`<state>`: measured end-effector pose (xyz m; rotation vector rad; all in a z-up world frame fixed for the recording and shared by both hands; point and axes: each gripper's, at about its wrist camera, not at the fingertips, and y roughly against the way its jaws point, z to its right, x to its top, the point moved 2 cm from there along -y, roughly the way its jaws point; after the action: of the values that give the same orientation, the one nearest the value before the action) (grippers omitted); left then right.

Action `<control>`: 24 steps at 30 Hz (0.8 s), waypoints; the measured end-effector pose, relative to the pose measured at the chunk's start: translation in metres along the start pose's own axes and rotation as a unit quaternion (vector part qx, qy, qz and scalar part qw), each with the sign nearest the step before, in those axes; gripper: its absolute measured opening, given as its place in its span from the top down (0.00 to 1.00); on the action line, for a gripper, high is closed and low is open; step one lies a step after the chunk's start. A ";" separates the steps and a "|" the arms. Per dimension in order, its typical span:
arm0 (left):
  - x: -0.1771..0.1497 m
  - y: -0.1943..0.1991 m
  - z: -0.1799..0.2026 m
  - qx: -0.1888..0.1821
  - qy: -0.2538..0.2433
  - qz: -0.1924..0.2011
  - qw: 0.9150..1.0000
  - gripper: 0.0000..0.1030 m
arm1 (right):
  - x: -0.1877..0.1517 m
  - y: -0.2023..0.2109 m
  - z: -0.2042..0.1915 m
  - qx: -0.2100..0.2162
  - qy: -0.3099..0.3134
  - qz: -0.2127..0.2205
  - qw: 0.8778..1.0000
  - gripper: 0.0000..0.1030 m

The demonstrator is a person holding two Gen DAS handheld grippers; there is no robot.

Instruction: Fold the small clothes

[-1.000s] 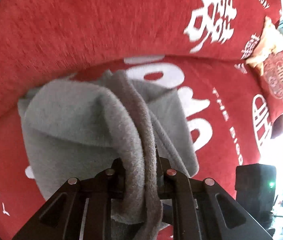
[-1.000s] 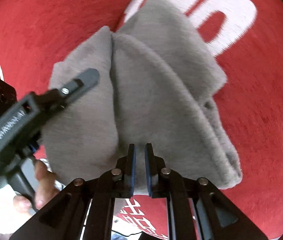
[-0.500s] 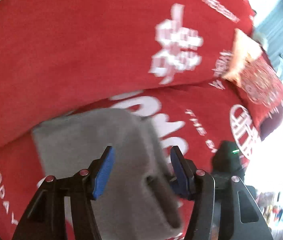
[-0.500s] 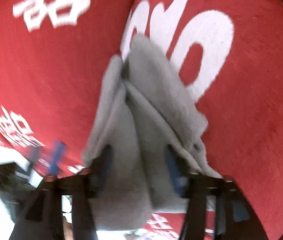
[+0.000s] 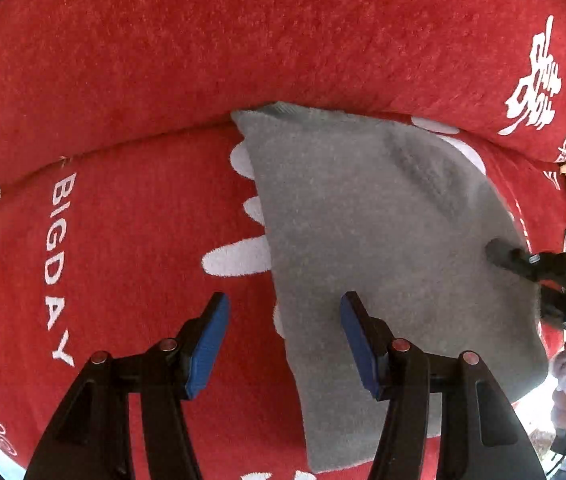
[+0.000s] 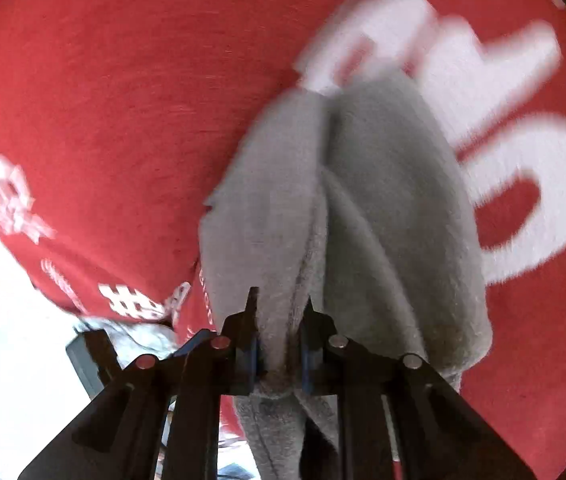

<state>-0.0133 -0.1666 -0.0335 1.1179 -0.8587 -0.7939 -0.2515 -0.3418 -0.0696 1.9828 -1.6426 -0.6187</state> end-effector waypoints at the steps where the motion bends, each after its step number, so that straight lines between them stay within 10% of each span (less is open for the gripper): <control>1: -0.001 0.003 0.002 -0.004 -0.006 0.003 1.000 0.43 | -0.001 0.011 -0.012 0.002 0.028 0.015 0.999 0.84; 10: -0.010 -0.011 0.009 -0.012 -0.024 -0.006 1.000 0.32 | -0.006 0.020 0.048 -0.087 -0.010 0.012 0.996 0.85; 18: -0.007 -0.002 -0.008 0.021 -0.016 0.006 1.000 0.30 | -0.004 0.022 0.039 -0.033 -0.042 0.019 0.998 0.81; 21: 0.006 -0.002 -0.026 0.031 0.015 0.016 0.999 0.30 | 0.010 0.013 0.031 -0.028 -0.053 0.012 0.998 0.65; 24: 0.016 -0.010 -0.037 0.040 0.028 0.016 0.999 0.30 | 0.016 0.001 0.016 -0.061 -0.031 -0.002 0.998 0.86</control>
<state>0.0256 -0.1676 -0.0477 1.1877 -0.8653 -0.7037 -0.2589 -0.3592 -0.0818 1.8988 -1.5968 -0.7699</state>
